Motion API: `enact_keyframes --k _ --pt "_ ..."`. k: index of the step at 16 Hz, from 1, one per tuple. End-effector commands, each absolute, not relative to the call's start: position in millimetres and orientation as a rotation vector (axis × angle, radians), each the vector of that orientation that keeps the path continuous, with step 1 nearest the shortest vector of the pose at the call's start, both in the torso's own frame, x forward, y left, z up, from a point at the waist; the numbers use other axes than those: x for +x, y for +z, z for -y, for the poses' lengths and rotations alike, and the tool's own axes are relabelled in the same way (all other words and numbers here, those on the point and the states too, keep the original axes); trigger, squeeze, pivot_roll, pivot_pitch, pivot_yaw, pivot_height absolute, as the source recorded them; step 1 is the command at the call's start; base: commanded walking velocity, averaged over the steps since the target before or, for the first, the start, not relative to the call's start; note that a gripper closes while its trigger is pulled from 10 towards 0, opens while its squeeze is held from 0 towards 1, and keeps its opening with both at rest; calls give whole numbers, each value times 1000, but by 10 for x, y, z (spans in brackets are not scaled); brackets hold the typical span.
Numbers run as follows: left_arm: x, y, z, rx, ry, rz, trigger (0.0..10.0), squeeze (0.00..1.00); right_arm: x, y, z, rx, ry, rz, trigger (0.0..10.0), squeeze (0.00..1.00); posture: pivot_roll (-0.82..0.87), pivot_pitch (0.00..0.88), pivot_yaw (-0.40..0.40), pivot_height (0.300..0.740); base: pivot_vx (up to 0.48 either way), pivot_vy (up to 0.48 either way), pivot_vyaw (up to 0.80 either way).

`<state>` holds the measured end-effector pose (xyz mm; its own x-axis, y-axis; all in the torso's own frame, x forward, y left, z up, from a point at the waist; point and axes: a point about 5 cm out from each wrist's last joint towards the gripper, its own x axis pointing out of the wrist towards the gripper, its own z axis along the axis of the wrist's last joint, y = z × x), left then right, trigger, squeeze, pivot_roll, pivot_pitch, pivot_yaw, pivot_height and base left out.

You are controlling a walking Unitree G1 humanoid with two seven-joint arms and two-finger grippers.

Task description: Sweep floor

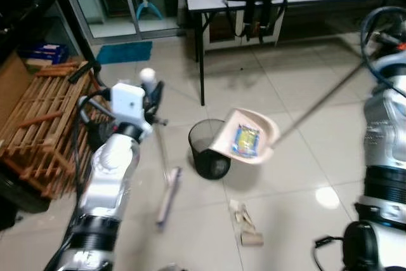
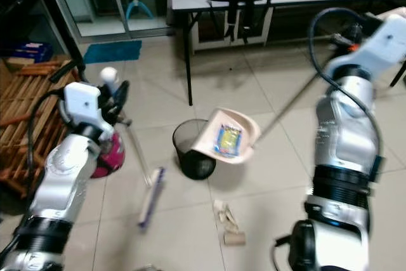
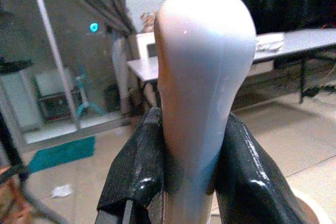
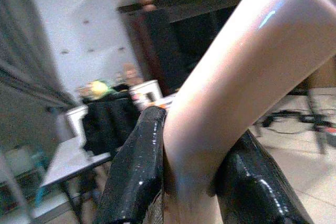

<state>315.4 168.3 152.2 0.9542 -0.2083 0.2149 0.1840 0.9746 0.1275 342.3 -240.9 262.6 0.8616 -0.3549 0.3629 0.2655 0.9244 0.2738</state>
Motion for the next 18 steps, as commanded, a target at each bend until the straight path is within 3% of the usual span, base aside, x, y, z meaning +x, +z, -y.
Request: enact_keyframes --k 1,9,15,18 --pt "3176 1636 -1656 127 -207 272 10000 0 3422 2779 2406 229 -320 492 10000 0 -97 1 61 740 435 0 0" --pt "3159 1609 -1649 124 -216 257 10000 0 3517 2779 2298 179 -308 531 10000 0 -94 9 60 740 423 0 0" --pt "3142 1569 -1650 140 -222 241 10000 0 3603 2752 2101 109 -234 564 10000 0 -90 17 62 740 0 0 0" --pt "3144 1572 -1658 145 -219 241 10000 0 3658 2732 1838 27 -107 598 10000 0 -85 21 59 740 0 0 0"
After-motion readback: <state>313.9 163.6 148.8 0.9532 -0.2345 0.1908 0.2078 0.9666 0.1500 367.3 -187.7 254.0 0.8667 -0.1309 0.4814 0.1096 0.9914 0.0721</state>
